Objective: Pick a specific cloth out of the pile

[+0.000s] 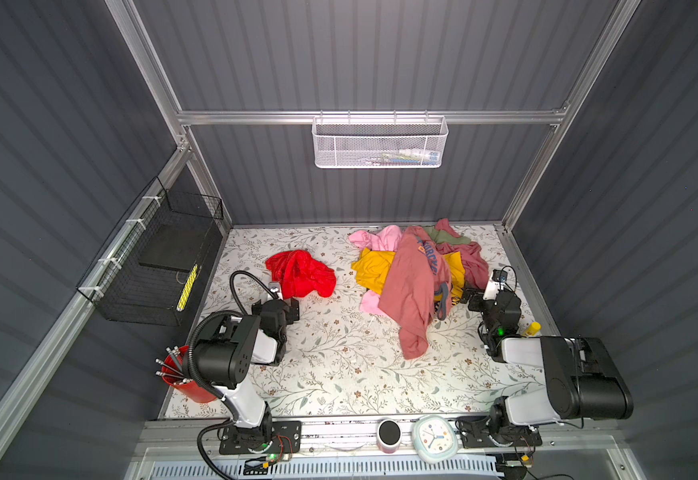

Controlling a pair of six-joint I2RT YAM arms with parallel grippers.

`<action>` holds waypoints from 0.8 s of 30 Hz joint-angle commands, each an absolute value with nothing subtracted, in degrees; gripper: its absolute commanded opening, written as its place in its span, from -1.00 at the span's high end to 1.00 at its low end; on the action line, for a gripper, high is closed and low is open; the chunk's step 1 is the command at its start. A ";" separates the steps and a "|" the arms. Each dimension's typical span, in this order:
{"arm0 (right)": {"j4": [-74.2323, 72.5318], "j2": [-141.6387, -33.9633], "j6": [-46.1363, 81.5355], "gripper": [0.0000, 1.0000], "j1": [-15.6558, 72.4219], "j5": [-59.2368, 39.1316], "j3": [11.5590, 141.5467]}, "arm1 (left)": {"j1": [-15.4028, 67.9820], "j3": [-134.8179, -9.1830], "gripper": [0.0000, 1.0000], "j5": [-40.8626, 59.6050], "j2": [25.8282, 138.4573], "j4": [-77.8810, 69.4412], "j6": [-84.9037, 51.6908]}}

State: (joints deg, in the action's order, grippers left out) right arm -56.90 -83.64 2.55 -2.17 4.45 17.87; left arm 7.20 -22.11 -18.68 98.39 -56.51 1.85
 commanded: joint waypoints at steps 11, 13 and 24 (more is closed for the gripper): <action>-56.69 -83.67 3.14 -0.98 -2.50 3.96 18.30 | 3.41 -27.24 -1.00 -9.38 98.39 -51.79 0.88; -56.69 -83.69 3.15 -0.98 -2.55 3.99 18.35 | 3.43 -27.17 -1.00 -9.35 98.43 -51.77 0.88; -56.72 -83.67 3.08 -0.98 -2.55 4.04 18.30 | 3.43 -27.33 -1.00 -9.38 98.37 -51.77 0.90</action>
